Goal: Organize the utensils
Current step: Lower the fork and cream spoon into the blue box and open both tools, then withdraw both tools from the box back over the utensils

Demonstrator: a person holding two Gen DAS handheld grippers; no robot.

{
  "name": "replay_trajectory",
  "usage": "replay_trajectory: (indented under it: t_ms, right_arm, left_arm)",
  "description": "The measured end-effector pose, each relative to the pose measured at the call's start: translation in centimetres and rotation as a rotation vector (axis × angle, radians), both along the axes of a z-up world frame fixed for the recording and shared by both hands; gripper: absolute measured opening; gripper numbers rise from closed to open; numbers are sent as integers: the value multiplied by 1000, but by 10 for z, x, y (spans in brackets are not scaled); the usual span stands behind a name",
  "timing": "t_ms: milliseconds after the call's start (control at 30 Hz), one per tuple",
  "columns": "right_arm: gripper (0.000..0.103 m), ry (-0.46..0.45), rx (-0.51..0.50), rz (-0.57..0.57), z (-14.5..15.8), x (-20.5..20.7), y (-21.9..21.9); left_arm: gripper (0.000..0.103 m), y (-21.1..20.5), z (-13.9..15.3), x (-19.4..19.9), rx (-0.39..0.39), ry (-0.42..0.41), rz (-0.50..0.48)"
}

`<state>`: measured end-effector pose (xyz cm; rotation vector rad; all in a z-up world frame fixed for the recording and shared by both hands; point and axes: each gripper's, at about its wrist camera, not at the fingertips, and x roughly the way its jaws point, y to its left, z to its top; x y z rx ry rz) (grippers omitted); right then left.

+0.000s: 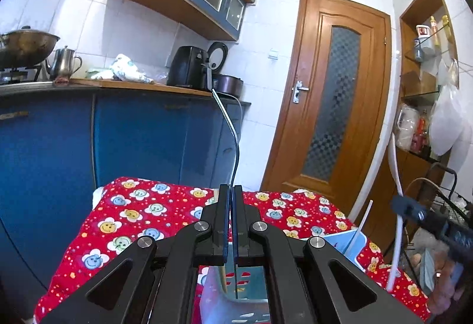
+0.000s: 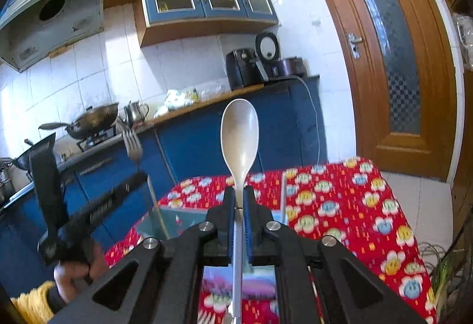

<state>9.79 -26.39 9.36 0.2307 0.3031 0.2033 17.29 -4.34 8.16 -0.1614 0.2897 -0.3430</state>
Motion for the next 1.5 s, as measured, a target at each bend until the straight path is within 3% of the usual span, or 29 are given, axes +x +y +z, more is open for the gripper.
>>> replay_trajectory:
  t_ms: [267, 900, 967, 1033, 1100, 1233, 1500]
  right_arm:
    - [8, -66, 11, -45, -8, 35, 3]
    - [8, 10, -157, -20, -38, 40, 25]
    - [11, 30, -153, -14, -40, 41, 26]
    - [31, 36, -133, -8, -40, 41, 24]
    - [40, 34, -116, -7, -39, 39, 24]
    - [42, 31, -106, -15, -36, 34, 23]
    - [48, 3, -53, -23, -17, 7, 11]
  left_arm:
    - [1, -1, -8, 1, 0, 14, -8]
    - [2, -8, -22, 4, 20, 68, -38]
    - [6, -8, -24, 5, 21, 82, -41]
    - [16, -8, -24, 6, 15, 89, -53]
    - [24, -10, -24, 5, 11, 91, -71]
    - [42, -17, -21, -2, 37, 83, -86]
    - [47, -20, -3, -15, 27, 94, -119]
